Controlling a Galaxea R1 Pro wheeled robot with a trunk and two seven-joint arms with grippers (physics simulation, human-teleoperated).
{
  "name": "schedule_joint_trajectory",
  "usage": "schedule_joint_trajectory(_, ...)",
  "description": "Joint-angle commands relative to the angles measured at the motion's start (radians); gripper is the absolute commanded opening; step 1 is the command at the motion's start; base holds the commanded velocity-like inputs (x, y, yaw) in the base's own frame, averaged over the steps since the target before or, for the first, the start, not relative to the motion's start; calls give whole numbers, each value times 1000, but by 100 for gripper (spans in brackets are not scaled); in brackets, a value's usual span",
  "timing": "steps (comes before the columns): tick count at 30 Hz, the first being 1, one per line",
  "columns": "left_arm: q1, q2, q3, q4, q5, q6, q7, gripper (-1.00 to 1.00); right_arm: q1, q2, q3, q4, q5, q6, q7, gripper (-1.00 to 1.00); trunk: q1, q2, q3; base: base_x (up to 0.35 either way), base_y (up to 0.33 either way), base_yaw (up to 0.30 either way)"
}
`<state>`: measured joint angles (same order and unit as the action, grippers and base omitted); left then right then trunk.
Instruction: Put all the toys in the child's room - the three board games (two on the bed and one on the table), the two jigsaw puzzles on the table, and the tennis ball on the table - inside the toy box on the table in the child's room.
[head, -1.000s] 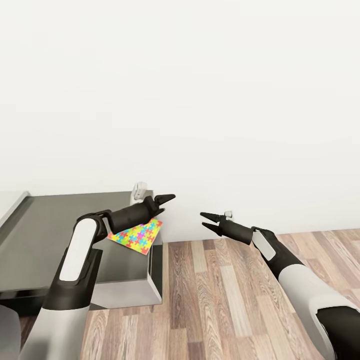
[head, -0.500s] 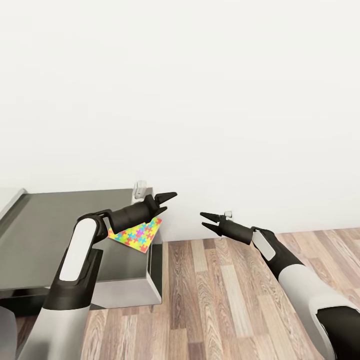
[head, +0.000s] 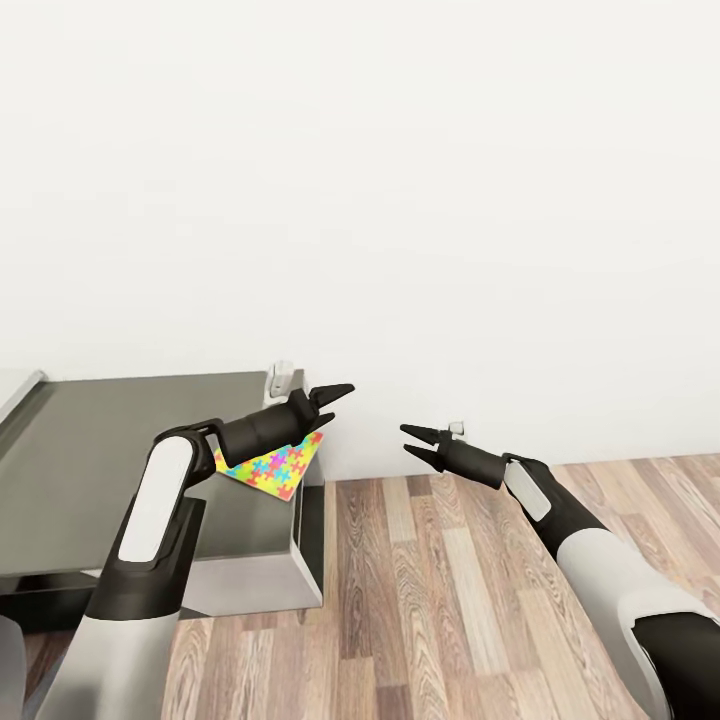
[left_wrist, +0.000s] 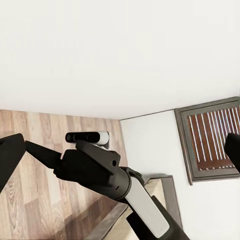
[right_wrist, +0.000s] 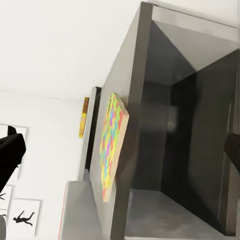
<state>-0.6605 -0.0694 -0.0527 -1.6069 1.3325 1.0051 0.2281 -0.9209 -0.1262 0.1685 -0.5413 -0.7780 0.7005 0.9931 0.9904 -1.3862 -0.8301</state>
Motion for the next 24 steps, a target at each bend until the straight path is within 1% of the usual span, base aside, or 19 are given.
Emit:
schedule_joint_trajectory(1, -1, 0, 1, -1, 11, 3, 10, 100, -1, -1, 5, 0, -9, 6, -1, 100, 4, -8, -4, 0, 0, 0)
schedule_joint_trajectory(21, -1, 4, 1, -1, 12, 3, 8, 100, -1, -1, 2, 2, -9, 6, -1, 100, 81, -148, -67, 0, 0, 0)
schedule_joint_trajectory(24, -1, 4, 1, -1, 12, 4, 4, 100, -1, -2, 1, 3, -8, 6, -4, 100, 81, -148, -67, 0, 0, 0)
